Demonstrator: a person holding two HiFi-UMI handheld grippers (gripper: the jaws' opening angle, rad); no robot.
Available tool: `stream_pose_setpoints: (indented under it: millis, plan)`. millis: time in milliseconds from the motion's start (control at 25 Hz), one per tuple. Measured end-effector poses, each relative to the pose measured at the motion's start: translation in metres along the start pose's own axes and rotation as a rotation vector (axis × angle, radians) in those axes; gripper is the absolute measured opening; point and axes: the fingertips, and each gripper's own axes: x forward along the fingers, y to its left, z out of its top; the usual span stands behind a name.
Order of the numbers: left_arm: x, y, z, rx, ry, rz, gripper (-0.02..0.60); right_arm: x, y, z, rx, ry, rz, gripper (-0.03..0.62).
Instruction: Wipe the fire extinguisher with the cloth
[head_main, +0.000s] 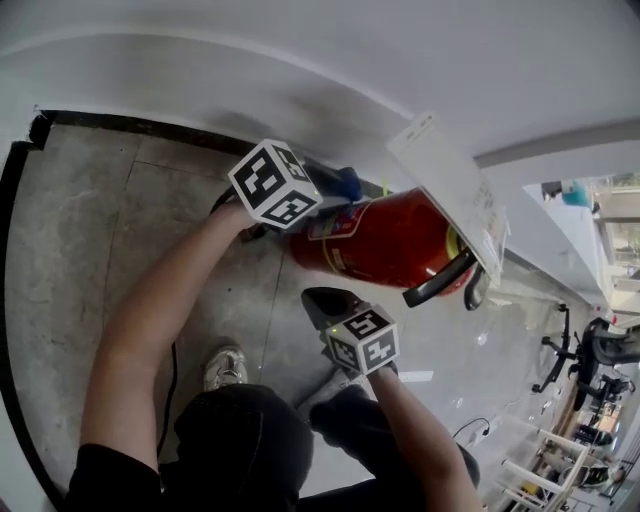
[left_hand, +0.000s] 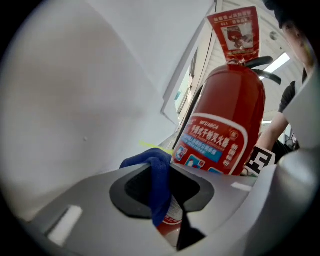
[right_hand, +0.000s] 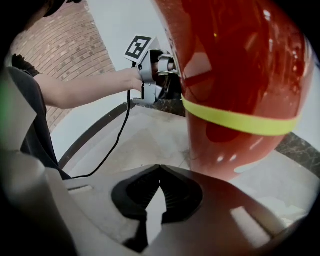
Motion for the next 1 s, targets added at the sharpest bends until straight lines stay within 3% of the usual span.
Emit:
stream_pose_setpoints:
  millis: [280, 440, 600, 880, 1000]
  plan:
    - [-0.032, -0.034, 0.04, 0.088, -0.024, 0.019, 0.094, -0.029, 0.014, 0.006, -0.143, 0.019, 0.012, 0.003]
    - [-0.047, -0.05, 0.071, 0.128, -0.065, 0.037, 0.094, -0.058, 0.021, -0.002, -0.287, 0.079, 0.039, 0.003]
    - [-0.062, -0.064, 0.104, 0.148, -0.129, 0.074, 0.095, -0.094, 0.004, 0.001, -0.37, 0.098, 0.008, 0.003]
    - [-0.083, -0.089, 0.142, 0.23, -0.112, 0.143, 0.094, -0.168, -0.042, 0.051, -0.363, -0.058, -0.139, 0.003]
    - [-0.09, -0.102, 0.152, 0.269, -0.085, 0.171, 0.094, -0.176, -0.04, 0.063, -0.357, -0.115, -0.153, 0.003]
